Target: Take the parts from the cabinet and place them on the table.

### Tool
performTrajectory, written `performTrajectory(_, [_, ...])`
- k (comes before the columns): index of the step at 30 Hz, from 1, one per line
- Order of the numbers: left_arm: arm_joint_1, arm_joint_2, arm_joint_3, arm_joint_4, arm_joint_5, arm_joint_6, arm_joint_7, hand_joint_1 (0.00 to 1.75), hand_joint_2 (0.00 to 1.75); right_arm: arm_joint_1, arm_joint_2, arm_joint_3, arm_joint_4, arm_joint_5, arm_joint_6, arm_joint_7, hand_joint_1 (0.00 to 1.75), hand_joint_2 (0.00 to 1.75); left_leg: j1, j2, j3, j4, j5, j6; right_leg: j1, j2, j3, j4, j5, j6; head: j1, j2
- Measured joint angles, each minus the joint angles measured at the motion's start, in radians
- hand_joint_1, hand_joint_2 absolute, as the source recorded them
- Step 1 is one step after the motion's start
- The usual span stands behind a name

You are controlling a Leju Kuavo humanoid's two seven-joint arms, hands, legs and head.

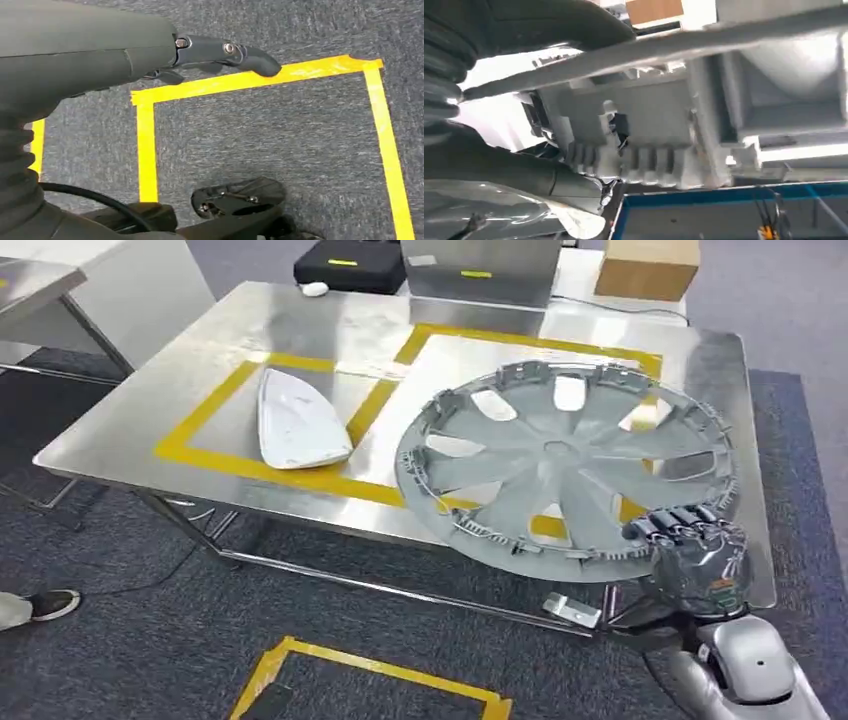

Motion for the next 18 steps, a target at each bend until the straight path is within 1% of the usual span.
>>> performTrajectory(1, [-0.004, 0.001, -0.001, 0.0, -0.005, 0.0, 0.004, 0.0, 1.75, -0.005, 0.0, 0.007, 0.005, -0.008, 0.0, 0.003, 1.75, 1.75, 0.001, 0.002, -0.003, 0.009, -0.007, -0.005, -0.007, -0.001, 0.01, -0.007, 0.0, -0.004, 0.0, 0.0])
performTrajectory(2, [-0.006, 0.0, -0.003, 0.0, -0.008, -0.001, 0.005, 0.0, 1.75, -0.015, -0.002, 0.016, 0.013, -0.015, 0.0, 0.01, 1.75, 1.75, 0.001, 0.005, -0.018, 0.043, -0.013, -0.011, -0.008, -0.002, 0.016, -0.009, -0.002, -0.007, -0.005, 0.0])
performTrajectory(3, [-0.008, 0.0, -0.006, 0.0, -0.011, -0.003, 0.006, 0.0, 1.75, -0.031, -0.004, 0.026, 0.023, -0.022, 0.0, 0.016, 1.75, 1.75, 0.004, 0.008, -0.049, 0.105, -0.039, -0.018, -0.008, -0.003, 0.019, -0.009, -0.005, -0.012, -0.006, 0.0])
performTrajectory(4, [-0.009, 0.0, -0.009, 0.0, -0.017, -0.006, 0.007, 0.0, 1.75, -0.047, -0.004, 0.037, 0.034, -0.028, 0.0, 0.021, 1.75, 1.75, 0.006, 0.008, -0.092, 0.19, -0.079, -0.02, -0.007, -0.003, 0.024, -0.009, -0.01, -0.018, -0.006, 0.0])
performTrajectory(5, [-0.009, 0.0, -0.012, 0.0, -0.02, -0.01, 0.01, 0.0, 1.75, -0.058, -0.004, 0.047, 0.043, -0.033, 0.001, 0.024, 1.75, 1.75, 0.006, 0.009, -0.133, 0.265, -0.11, -0.022, -0.005, -0.002, 0.029, -0.009, -0.014, -0.021, -0.006, 0.0])
performTrajectory(6, [-0.009, 0.0, -0.017, 0.0, -0.025, -0.013, 0.011, 0.0, 1.75, -0.07, -0.004, 0.056, 0.053, -0.037, 0.002, 0.025, 1.75, 1.75, 0.006, 0.009, -0.159, 0.304, -0.115, -0.022, -0.004, -0.002, 0.033, -0.009, -0.017, -0.023, -0.006, 0.0])
performTrajectory(7, [-0.009, 0.0, -0.022, 0.0, -0.03, -0.014, 0.012, 0.0, 1.75, -0.087, -0.004, 0.069, 0.065, -0.045, 0.005, 0.029, 1.75, 1.75, 0.006, 0.009, -0.167, 0.299, -0.094, -0.021, -0.002, -0.001, 0.039, -0.009, -0.021, -0.024, -0.006, 0.0])
performTrajectory(8, [-0.012, 0.0, -0.026, 0.0, -0.034, -0.013, 0.017, 0.0, 1.75, -0.109, -0.003, 0.081, 0.075, -0.056, 0.009, 0.031, 1.75, 1.75, 0.006, 0.009, -0.155, 0.249, -0.049, -0.016, 0.0, 0.001, 0.045, -0.009, -0.024, -0.024, -0.006, 0.0])
performTrajectory(9, [-0.016, 0.0, -0.03, 0.0, -0.039, -0.013, 0.026, 0.0, 1.75, -0.128, -0.002, 0.095, 0.086, -0.065, 0.016, 0.034, 1.75, 1.75, 0.004, 0.009, -0.132, 0.179, 0.002, -0.009, 0.003, 0.003, 0.051, -0.009, -0.027, -0.024, -0.006, 0.0])
performTrajectory(10, [-0.02, 0.0, -0.033, 0.0, -0.043, -0.013, 0.032, 0.0, 1.75, -0.153, 0.004, 0.107, 0.097, -0.072, 0.024, 0.038, 1.75, 1.75, 0.001, 0.009, -0.1, 0.086, 0.062, 0.002, 0.006, 0.003, 0.058, -0.01, -0.03, -0.024, -0.005, 0.0])
performTrajectory(11, [-0.024, 0.0, -0.039, 0.0, -0.049, -0.014, 0.037, 0.0, 1.75, -0.179, 0.01, 0.119, 0.11, -0.079, 0.033, 0.04, 1.75, 1.75, -0.004, 0.01, -0.08, 0.037, 0.079, 0.015, 0.004, 0.003, 0.061, -0.014, -0.032, -0.024, -0.005, 0.0])
performTrajectory(12, [-0.031, 0.002, -0.046, 0.0, -0.054, -0.016, 0.043, 0.0, 1.75, -0.208, 0.016, 0.131, 0.125, -0.086, 0.041, 0.043, 1.75, 1.75, -0.007, 0.013, -0.082, 0.021, 0.067, 0.019, 0.005, 0.003, 0.062, -0.016, -0.029, -0.02, -0.004, 0.0])
performTrajectory(13, [-0.037, 0.002, -0.052, 0.0, -0.061, -0.019, 0.047, 0.0, 1.75, -0.231, 0.021, 0.14, 0.138, -0.091, 0.051, 0.046, 1.75, 1.75, -0.011, 0.013, -0.076, 0.01, 0.069, 0.02, 0.003, 0.003, 0.056, -0.016, -0.029, -0.014, -0.01, 0.0])
performTrajectory(14, [-0.037, 0.001, -0.056, 0.0, -0.059, -0.03, 0.05, 0.0, 1.75, -0.252, 0.027, 0.15, 0.152, -0.095, 0.062, 0.047, 1.75, 1.75, -0.015, 0.011, -0.077, 0.009, 0.074, 0.022, 0.001, 0.001, 0.057, -0.019, -0.03, -0.008, -0.009, 0.0])
performTrajectory(15, [-0.038, 0.001, -0.056, 0.0, -0.051, -0.048, 0.057, 0.0, 1.75, -0.274, 0.034, 0.158, 0.166, -0.097, 0.076, 0.048, 1.75, 1.75, -0.015, 0.01, -0.076, 0.006, 0.076, 0.024, 0.001, 0.001, 0.059, -0.025, -0.028, -0.002, -0.011, 0.0])
performTrajectory(16, [-0.038, 0.001, -0.056, 0.0, -0.049, -0.059, 0.06, 0.0, 1.75, -0.294, 0.039, 0.167, 0.179, -0.098, 0.091, 0.049, 1.75, 1.75, -0.001, 0.011, -0.063, -0.019, 0.088, 0.027, 0.004, 0.002, 0.058, -0.022, -0.034, 0.003, -0.01, 0.0])
performTrajectory(17, [-0.041, 0.001, -0.058, 0.0, -0.052, -0.063, 0.061, 0.0, 1.75, -0.312, 0.04, 0.174, 0.198, -0.102, 0.105, 0.054, 1.75, 1.75, -0.001, 0.012, -0.058, -0.028, 0.092, 0.027, 0.005, 0.0, 0.046, -0.005, -0.049, 0.004, -0.008, 0.0])
performTrajectory(18, [-0.046, 0.001, -0.063, 0.0, -0.056, -0.068, 0.063, 0.0, 1.75, -0.337, 0.046, 0.18, 0.223, -0.106, 0.118, 0.058, 1.75, 1.75, 0.001, 0.012, -0.057, -0.031, 0.095, 0.031, 0.005, 0.001, 0.022, 0.047, -0.08, 0.007, -0.004, 0.0])
